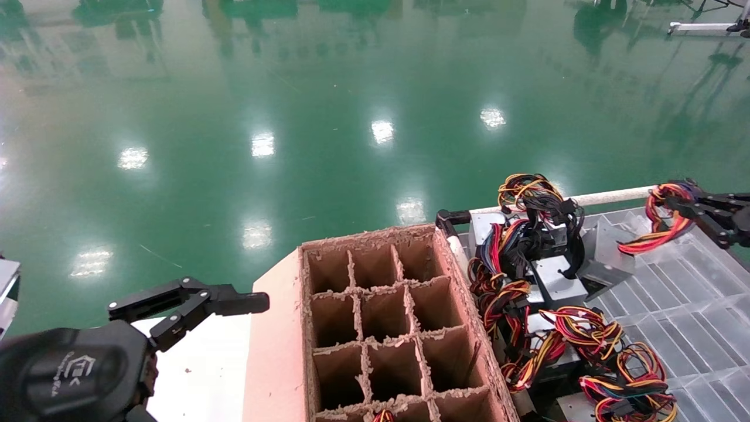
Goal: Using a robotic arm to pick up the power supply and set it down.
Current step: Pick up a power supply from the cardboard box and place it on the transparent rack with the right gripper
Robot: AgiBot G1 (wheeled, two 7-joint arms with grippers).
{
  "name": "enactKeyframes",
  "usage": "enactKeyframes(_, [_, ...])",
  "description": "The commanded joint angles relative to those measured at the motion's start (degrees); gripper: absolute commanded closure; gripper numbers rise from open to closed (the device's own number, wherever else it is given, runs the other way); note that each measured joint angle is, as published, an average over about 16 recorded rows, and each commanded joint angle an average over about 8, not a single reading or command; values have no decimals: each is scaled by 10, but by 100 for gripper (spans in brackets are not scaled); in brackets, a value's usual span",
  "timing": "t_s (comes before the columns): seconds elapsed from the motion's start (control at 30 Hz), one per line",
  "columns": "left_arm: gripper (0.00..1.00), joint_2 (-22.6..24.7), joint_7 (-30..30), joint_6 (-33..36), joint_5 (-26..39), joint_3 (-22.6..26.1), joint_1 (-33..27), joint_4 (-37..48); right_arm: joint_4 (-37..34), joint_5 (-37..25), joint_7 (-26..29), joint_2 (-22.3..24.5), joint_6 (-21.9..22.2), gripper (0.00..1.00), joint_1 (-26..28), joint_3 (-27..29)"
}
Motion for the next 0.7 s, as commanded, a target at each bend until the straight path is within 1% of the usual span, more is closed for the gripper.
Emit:
enactKeyframes(0.03, [0, 0, 0, 0, 0, 0, 0, 0, 1, -5, 0, 5, -2, 100, 3, -4])
enactKeyframes(0.2, [0, 0, 0, 0, 0, 0, 0, 0, 0, -10, 2, 9, -6, 100, 6, -7])
enactKeyframes(0.57, [0, 0, 0, 0, 0, 0, 0, 0, 0, -18, 7, -4, -6, 100, 12, -13])
enactKeyframes(0.6, [0, 0, 0, 0, 0, 0, 0, 0, 0, -19, 7, -6, -6, 99, 12, -13])
enactKeyframes(0.7, [0, 0, 0, 0, 0, 0, 0, 0, 0, -21, 8, -14, -7, 84, 12, -15])
